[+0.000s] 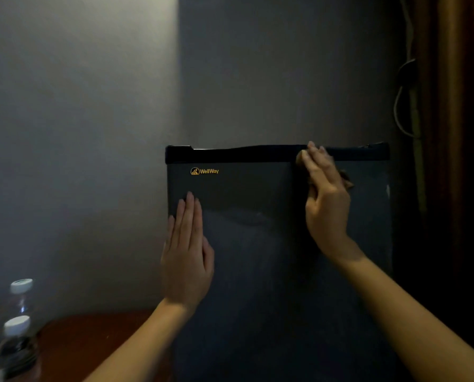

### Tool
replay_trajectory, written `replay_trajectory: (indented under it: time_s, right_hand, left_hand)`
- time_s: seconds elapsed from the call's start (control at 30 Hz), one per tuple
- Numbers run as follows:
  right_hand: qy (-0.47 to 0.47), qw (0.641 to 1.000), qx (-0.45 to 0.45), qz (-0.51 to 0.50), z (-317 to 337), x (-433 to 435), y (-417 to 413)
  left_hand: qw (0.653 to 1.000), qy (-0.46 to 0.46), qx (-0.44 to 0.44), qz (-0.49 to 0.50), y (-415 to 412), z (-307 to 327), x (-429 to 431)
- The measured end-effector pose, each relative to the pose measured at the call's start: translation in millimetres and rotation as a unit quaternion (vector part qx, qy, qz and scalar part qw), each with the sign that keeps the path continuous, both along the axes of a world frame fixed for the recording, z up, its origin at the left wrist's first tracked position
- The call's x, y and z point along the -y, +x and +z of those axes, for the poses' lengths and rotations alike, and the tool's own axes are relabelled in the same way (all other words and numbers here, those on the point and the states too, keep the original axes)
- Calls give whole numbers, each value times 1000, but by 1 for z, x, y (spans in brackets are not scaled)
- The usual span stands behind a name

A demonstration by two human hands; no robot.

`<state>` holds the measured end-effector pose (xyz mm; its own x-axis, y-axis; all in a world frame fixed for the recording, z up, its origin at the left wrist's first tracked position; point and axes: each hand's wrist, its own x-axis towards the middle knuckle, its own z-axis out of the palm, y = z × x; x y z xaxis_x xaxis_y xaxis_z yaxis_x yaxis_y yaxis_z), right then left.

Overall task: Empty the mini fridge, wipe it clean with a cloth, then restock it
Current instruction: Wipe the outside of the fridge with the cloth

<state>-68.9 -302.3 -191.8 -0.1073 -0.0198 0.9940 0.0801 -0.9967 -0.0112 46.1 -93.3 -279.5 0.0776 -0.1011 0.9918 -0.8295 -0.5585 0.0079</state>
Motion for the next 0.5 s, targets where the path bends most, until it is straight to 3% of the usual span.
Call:
replay_trajectory:
  time_s: [0.13,0.2,0.4,0.5]
  right_hand:
    - [-160,982,-104,-19,-39,6,-7]
    - [-189,972,-135,-36,-45,33,-27]
    - [66,997,14,-21,2,53,-25]
    - [-32,999,-31,-6,-14,28,-11]
  left_hand:
    - [1000,-1,4,0,0,0,0]
    - [1000,-1,7,1,0,0,-1]
    - [1000,-3,2,4,-1,0,0]
    - [1000,-4,3,-2,-1,0,0]
